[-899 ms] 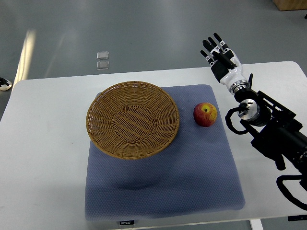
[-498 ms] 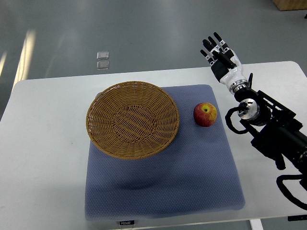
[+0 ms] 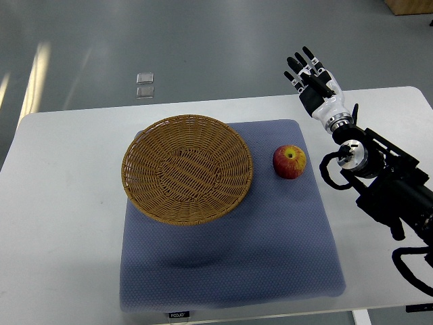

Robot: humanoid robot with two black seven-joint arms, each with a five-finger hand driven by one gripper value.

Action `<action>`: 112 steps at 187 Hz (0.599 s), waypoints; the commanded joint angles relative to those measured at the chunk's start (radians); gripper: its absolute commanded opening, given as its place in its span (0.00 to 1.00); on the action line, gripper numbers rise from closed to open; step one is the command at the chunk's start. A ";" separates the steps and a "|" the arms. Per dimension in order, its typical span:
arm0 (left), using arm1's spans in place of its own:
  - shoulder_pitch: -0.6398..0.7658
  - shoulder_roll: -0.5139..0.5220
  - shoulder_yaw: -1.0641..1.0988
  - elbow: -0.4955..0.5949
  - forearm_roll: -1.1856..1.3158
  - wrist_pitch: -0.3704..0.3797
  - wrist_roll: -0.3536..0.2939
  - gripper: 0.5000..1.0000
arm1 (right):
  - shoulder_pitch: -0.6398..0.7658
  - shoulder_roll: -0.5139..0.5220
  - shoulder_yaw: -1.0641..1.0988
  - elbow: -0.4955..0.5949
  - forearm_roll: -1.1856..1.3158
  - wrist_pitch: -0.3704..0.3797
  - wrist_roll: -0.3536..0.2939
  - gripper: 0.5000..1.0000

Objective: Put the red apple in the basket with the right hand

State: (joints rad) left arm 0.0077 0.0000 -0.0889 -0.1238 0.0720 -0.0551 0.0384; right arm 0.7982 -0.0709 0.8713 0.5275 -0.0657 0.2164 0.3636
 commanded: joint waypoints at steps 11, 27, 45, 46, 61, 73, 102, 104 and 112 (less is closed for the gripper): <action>0.000 0.000 0.000 0.001 0.000 0.000 0.000 1.00 | 0.007 -0.003 0.002 -0.001 0.000 -0.002 0.000 0.84; 0.000 0.000 0.000 0.001 0.000 0.000 0.000 1.00 | 0.007 -0.003 0.002 -0.001 0.000 -0.002 -0.002 0.84; 0.000 0.000 0.000 0.000 0.000 0.000 0.000 1.00 | 0.009 -0.006 -0.002 -0.001 0.000 -0.002 0.000 0.84; 0.000 0.000 0.000 0.000 0.000 0.000 0.000 1.00 | 0.009 -0.006 -0.002 -0.001 0.000 -0.002 0.000 0.84; 0.000 0.000 -0.002 -0.002 0.000 0.000 0.000 1.00 | 0.019 -0.024 -0.006 -0.001 -0.002 -0.002 -0.002 0.84; 0.002 0.000 -0.002 0.001 0.000 0.000 0.000 1.00 | 0.026 -0.038 -0.009 0.000 -0.002 -0.006 -0.002 0.84; 0.002 0.000 -0.002 -0.002 0.000 0.000 0.000 1.00 | 0.044 -0.058 -0.011 0.011 0.000 -0.011 -0.003 0.84; 0.002 0.000 -0.002 -0.002 0.000 0.000 0.000 1.00 | 0.045 -0.061 -0.012 0.014 0.000 -0.011 -0.003 0.84; 0.002 0.000 -0.002 -0.002 0.000 0.000 0.000 1.00 | 0.049 -0.075 -0.012 0.025 -0.002 -0.011 -0.003 0.84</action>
State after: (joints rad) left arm 0.0089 0.0000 -0.0905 -0.1237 0.0722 -0.0552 0.0384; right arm 0.8358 -0.1221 0.8605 0.5360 -0.0675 0.2065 0.3609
